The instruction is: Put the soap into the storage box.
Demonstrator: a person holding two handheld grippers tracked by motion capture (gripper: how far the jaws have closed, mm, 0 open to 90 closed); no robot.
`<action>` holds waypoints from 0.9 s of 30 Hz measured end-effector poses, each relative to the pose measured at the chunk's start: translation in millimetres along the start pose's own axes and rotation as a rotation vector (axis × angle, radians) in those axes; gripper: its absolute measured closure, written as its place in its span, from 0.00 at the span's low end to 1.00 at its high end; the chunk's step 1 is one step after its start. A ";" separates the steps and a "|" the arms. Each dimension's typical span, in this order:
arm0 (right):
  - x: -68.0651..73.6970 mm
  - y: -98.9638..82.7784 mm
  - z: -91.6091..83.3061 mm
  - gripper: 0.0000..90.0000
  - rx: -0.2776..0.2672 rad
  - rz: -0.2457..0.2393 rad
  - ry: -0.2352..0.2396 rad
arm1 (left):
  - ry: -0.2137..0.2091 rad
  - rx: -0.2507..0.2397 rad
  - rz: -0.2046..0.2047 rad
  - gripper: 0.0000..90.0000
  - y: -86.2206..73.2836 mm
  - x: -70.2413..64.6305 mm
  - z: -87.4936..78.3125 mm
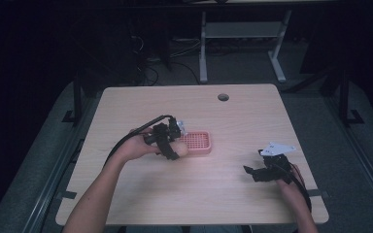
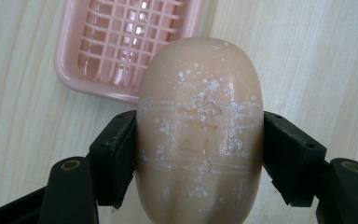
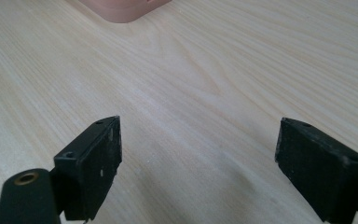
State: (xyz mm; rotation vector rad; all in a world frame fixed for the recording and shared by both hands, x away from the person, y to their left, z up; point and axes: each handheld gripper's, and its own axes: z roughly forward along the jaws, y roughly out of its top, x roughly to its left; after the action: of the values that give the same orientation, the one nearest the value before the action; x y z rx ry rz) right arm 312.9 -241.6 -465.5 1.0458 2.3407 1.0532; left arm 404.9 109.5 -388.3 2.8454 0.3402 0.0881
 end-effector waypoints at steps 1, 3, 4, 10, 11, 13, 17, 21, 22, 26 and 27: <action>0.0 0.0 0.0 0.15 0.000 0.000 0.000 | 0.000 0.000 0.000 0.35 0.0 0.0 0.0; -0.4 -0.1 -0.2 0.15 -0.001 0.000 0.001 | -0.005 -0.008 0.000 0.35 2.8 1.8 -0.7; -0.6 -0.2 -0.5 0.15 0.000 0.003 0.001 | -0.010 -0.010 0.000 0.35 5.0 4.2 -1.0; -1.3 -0.6 -1.1 0.15 0.000 0.005 0.001 | -0.005 -0.007 0.006 0.35 11.0 7.2 -0.8; -1.4 -0.7 -1.2 0.15 0.000 0.005 0.000 | -0.007 -0.004 0.010 0.35 12.1 7.6 -0.6; -1.7 -0.7 -0.9 0.15 0.001 0.003 -0.001 | -0.006 -0.005 0.012 0.36 13.7 8.6 0.2; -1.4 -0.5 -0.4 0.15 0.003 0.002 0.000 | -0.007 0.007 0.012 0.35 16.1 12.1 3.1; -2.0 -0.7 -0.9 0.15 0.006 0.004 -0.001 | -0.009 0.012 0.014 0.35 19.5 15.7 4.0; -2.3 -0.8 -0.9 0.15 0.003 0.004 -0.001 | -0.006 0.016 0.014 0.35 20.6 16.6 4.0; -3.1 -0.9 -1.4 0.15 -0.002 0.003 0.001 | -0.007 0.020 0.008 0.35 25.7 22.7 5.1; -3.1 -0.9 -1.4 0.15 -0.002 0.003 0.001 | -0.007 0.020 0.008 0.35 25.7 22.7 5.1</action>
State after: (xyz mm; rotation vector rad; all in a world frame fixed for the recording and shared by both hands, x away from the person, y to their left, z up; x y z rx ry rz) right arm 313.6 -245.0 -465.2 1.0490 2.3387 1.0578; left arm 433.1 89.5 -385.5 2.8665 0.3299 0.0772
